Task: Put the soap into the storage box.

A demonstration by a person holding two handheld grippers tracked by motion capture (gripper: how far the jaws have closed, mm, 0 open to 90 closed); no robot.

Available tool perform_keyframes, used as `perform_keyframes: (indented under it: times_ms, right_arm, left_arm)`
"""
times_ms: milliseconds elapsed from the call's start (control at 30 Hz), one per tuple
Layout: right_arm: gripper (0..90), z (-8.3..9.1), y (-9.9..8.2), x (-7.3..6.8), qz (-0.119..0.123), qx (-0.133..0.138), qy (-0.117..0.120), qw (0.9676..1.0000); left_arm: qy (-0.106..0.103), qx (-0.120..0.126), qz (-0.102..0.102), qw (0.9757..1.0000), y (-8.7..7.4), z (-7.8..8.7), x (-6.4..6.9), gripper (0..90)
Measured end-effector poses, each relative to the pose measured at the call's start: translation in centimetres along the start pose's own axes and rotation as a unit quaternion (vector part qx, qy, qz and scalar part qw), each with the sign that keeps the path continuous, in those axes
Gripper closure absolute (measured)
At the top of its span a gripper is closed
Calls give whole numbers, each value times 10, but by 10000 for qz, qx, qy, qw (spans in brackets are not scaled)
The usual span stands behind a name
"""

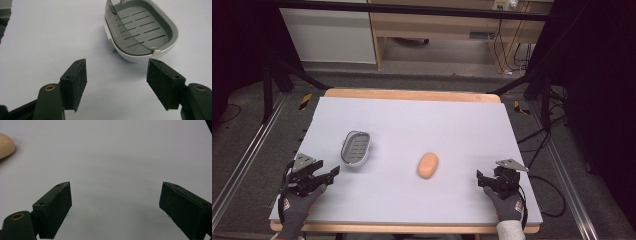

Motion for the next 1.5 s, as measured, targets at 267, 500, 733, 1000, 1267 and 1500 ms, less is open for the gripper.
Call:
perform_keyframes:
  times_ms: [267, 500, 733, 1000, 1267, 1500]
  right_arm:
    - [105, 2, 0, -1, 40, 23, 2, 10000]
    - [104, 3, 0, -2, 31, 27, -33, 10000]
    - [98, 4, 0, -2, 18, 49, -42, 10000]
    - [92, 4, 0, -2, 30, 44, -75, 10000]
    - [86, 4, 0, -3, -6, 63, -96, 9999]
    - [84, 3, 0, -4, 7, 47, -123, 9999]
  left_arm:
    - [-111, 123, 106, 9998, 5, 6, 10, 318]
    - [-190, 203, 77, 9996, 10, 8, 18, 316]
    - [-300, 284, 37, 9991, 16, 9, 28, 313]
    - [-394, 344, -40, 9986, 26, 9, 41, 313]
    - [-484, 429, -144, 9978, 38, 7, 54, 311]
    - [-543, 498, -162, 9971, 52, 4, 60, 310]
Point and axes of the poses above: each handheld gripper's, and its own axes: z roughly backward along the jaws, y roughly out of its top, x roughly to its right, the point moved 1 cm from there along -z, roughly forward along the jaws, and after that the axes turned 2 degrees about -z, right-handed, at the moved point
